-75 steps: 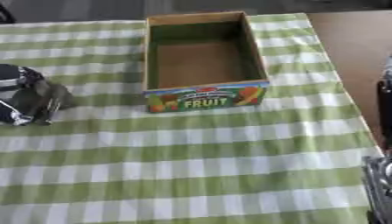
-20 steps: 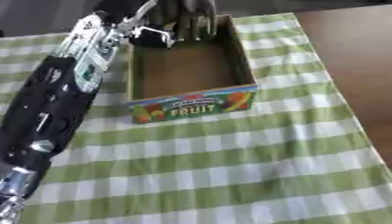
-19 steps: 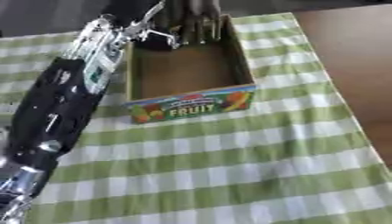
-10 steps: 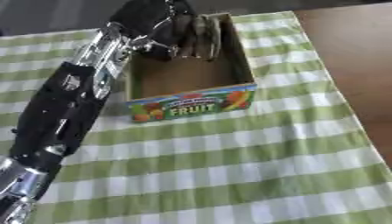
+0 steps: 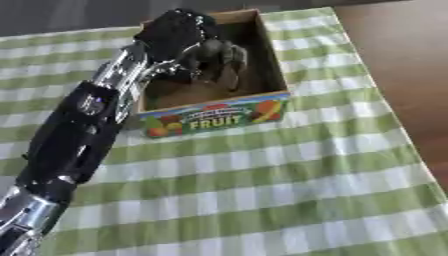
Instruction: Pick up objects on the table and place them in the box.
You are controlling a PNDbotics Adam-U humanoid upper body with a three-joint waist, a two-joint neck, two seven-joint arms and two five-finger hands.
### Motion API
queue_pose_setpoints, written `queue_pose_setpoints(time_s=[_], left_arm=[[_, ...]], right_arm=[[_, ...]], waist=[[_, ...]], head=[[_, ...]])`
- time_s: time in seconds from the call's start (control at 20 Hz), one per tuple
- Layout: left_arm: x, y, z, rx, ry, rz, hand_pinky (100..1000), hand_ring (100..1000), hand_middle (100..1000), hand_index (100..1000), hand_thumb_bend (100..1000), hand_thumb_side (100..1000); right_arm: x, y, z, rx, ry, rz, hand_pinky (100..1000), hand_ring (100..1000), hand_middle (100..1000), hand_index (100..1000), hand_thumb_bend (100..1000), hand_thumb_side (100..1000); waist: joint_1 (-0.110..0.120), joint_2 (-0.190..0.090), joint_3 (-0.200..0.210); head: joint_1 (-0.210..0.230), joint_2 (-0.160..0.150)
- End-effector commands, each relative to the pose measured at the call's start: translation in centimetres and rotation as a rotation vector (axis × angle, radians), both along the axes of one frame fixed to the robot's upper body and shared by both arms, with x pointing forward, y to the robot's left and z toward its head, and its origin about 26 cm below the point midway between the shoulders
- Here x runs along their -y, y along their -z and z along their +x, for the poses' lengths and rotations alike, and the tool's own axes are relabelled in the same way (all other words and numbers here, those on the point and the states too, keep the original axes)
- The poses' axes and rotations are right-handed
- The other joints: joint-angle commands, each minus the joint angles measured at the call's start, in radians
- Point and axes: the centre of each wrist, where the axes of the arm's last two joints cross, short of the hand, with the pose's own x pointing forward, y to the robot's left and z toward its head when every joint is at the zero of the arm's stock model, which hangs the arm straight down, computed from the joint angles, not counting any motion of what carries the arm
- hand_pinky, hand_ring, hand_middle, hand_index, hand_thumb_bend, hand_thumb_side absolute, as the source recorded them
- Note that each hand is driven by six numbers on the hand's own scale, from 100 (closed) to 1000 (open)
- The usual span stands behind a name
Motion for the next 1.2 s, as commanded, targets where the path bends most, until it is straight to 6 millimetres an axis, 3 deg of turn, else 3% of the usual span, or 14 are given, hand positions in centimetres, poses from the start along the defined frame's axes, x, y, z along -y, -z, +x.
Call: queue_pose_setpoints(time_s=[0.05,0.15,0.25,0.3,0.35,0.4,0.55,0.65,0.85,0.9,1.2], left_arm=[[0.0,-0.7,0.0,0.016,-0.023,0.052,714,726,632,835,211,112],[-0.1,-0.7,0.0,0.007,-0.040,0.071,742,763,656,877,331,143],[-0.1,-0.7,0.0,0.003,-0.059,0.086,785,806,684,903,498,418],[-0.1,-0.8,-0.1,0.005,-0.067,0.091,807,822,692,907,556,486],[0.0,-0.9,-0.2,0.009,-0.074,0.096,817,828,695,909,578,511],[0.0,-1.1,-0.3,0.014,-0.079,0.098,833,843,705,916,646,604],[0.0,-1.4,-0.5,0.035,-0.084,0.081,838,854,714,923,717,698],[-0.1,-1.6,-0.6,0.055,-0.089,0.052,837,854,715,923,725,707],[-0.1,-2.0,-1.0,0.091,-0.070,-0.015,820,845,714,912,655,675],[-0.1,-2.4,-1.3,0.105,-0.059,-0.037,808,838,715,906,592,617],[-0.2,-5.4,-4.3,0.209,0.078,-0.251,756,803,721,884,418,515]], right_arm=[[0.0,-0.5,-0.3,0.021,-0.012,-0.004,886,763,654,807,100,654],[0.0,-0.5,-0.3,0.018,-0.009,-0.004,886,763,654,807,100,654],[0.1,-0.4,-0.3,0.015,-0.007,-0.005,886,763,653,806,100,653],[0.1,-0.4,-0.3,0.014,-0.008,-0.005,886,763,653,806,100,654],[0.0,-0.4,-0.3,0.014,-0.009,-0.006,886,763,653,806,100,654],[0.0,-0.4,-0.3,0.014,-0.010,-0.006,886,763,653,806,100,654],[0.0,-0.4,-0.3,0.012,-0.014,-0.006,886,763,653,806,100,654],[-0.1,-0.4,-0.3,0.011,-0.017,-0.006,886,763,653,806,100,655],[0.0,-0.3,-0.3,0.007,-0.017,-0.006,886,764,653,806,100,654],[0.0,-0.3,-0.3,0.006,-0.017,-0.006,886,764,654,806,100,654],[0.2,-0.1,-0.4,0.001,-0.006,-0.007,885,764,654,806,100,654]], waist=[[-0.004,-0.019,-0.002],[-0.004,-0.019,0.000],[-0.004,-0.019,0.001],[-0.004,-0.019,0.002],[-0.004,-0.019,0.002],[-0.005,-0.020,0.002],[-0.006,-0.021,0.001],[-0.006,-0.023,-0.001],[-0.007,-0.027,0.003],[-0.008,-0.029,0.005],[-0.012,-0.041,0.026]], head=[[0.004,0.007],[0.003,0.010],[-0.001,0.012],[-0.001,0.013],[-0.002,0.014],[-0.001,0.014],[0.001,0.013],[0.000,0.013],[-0.002,0.013],[-0.003,0.014],[-0.018,0.023]])
